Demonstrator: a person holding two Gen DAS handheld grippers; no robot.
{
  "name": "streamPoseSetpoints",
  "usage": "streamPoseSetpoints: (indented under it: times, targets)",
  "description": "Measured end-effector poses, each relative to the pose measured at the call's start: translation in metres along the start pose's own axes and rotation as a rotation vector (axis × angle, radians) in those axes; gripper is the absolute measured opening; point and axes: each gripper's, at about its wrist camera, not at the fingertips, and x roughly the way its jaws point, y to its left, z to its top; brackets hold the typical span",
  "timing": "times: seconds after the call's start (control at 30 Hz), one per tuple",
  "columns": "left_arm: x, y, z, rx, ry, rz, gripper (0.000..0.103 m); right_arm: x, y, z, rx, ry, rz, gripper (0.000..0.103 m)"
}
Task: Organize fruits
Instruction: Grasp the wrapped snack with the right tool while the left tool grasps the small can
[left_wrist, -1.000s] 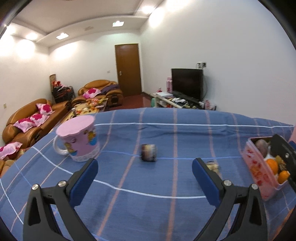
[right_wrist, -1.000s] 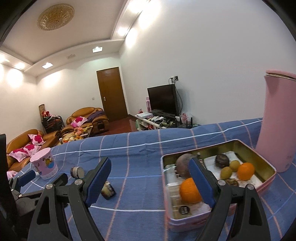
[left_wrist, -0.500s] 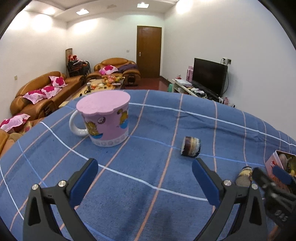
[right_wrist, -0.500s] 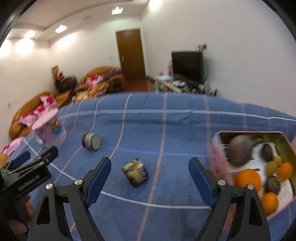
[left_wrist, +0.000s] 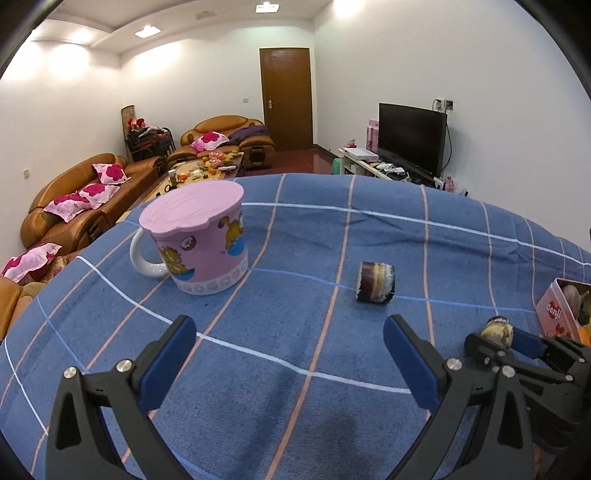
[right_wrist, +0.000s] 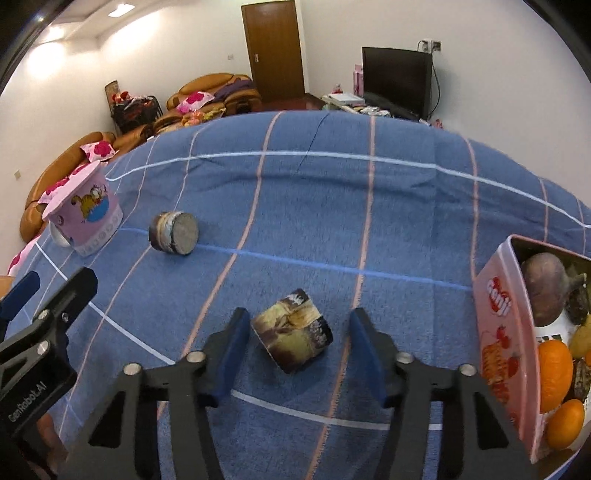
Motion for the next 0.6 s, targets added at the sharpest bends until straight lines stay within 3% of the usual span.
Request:
streamPoseSetpoints:
  times: [0.13,0.27,0.37,0.43,0.6]
  targets:
    - [0.001,-0.002,0.000,0.008,0.009,-0.003,0.103,-0.006,-0.006,-0.001,0.021,-0.020,0.027,0.041]
    - [0.004,-0.007,0.001,0.029,0.024,-0.003,0.103,-0.030,-0.016,-0.001,0.073,-0.150,0.065,0.041]
    - [0.001,-0.013,0.003,0.044,0.004,-0.006,0.103,-0.056,-0.018,-0.001,0.040,-0.315,-0.009,0.041]
    - [0.000,-0.019,0.006,0.064,-0.026,0.005,0.103,-0.068,-0.018,-0.002,0.023,-0.378,-0.043,0.041]
    - [0.013,-0.034,0.025,0.066,0.019,-0.061,0.103,-0.072,-0.021,0.002,0.026,-0.414,-0.074,0.041]
